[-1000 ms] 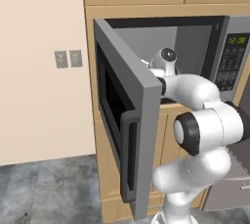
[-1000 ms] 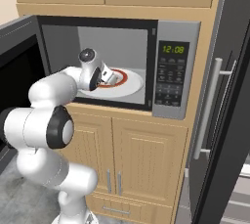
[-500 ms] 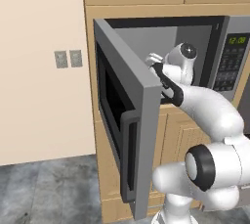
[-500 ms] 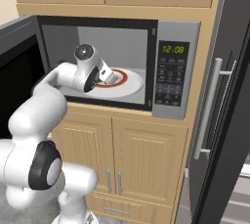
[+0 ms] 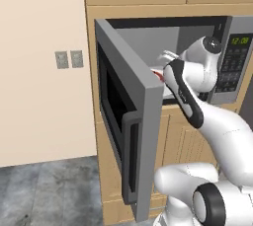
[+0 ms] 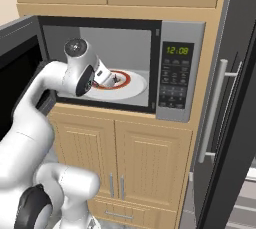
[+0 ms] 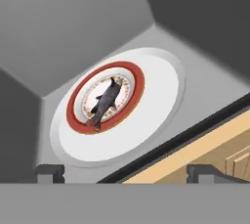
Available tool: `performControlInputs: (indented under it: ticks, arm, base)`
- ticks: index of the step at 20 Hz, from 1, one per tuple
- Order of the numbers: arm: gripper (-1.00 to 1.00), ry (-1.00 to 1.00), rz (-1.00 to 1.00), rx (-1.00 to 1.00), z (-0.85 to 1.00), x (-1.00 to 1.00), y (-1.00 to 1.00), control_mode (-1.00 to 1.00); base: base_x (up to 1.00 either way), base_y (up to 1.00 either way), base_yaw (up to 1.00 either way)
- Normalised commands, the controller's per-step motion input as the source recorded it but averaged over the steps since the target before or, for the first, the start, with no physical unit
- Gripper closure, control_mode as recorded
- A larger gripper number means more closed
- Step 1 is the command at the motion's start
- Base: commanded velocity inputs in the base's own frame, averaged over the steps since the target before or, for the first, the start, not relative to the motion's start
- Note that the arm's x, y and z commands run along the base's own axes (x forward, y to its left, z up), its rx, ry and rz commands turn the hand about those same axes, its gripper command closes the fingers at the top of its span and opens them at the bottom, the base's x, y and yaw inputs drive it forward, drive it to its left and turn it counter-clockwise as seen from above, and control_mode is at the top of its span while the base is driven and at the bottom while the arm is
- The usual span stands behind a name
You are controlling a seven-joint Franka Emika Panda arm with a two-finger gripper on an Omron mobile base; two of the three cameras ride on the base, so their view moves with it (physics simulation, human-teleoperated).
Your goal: Transport the fish from the fridge to the microwave and turn on the microwave.
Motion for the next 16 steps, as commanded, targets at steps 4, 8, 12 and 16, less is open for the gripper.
performControlInputs:
  ticks: [4, 8, 12, 16]
  arm:
    - [-1.0, -0.05, 0.01, 0.0, 0.04, -1.0, -0.06, -1.0]
    - [-1.0, 0.0, 0.0, 0.0, 0.32, -0.82, -0.02, -1.0]
    - [-1.0, 0.01, 0.0, 0.0, 0.39, -0.68, -0.02, -1.0]
    - [-1.0, 0.0, 0.0, 0.0, 0.33, -0.67, -0.01, -1.0]
  base:
    - [0.0, 0.0, 0.0]
    - [0.0, 0.0, 0.0]
    - [0.0, 0.0, 0.0]
    - [0.0, 0.0, 0.0]
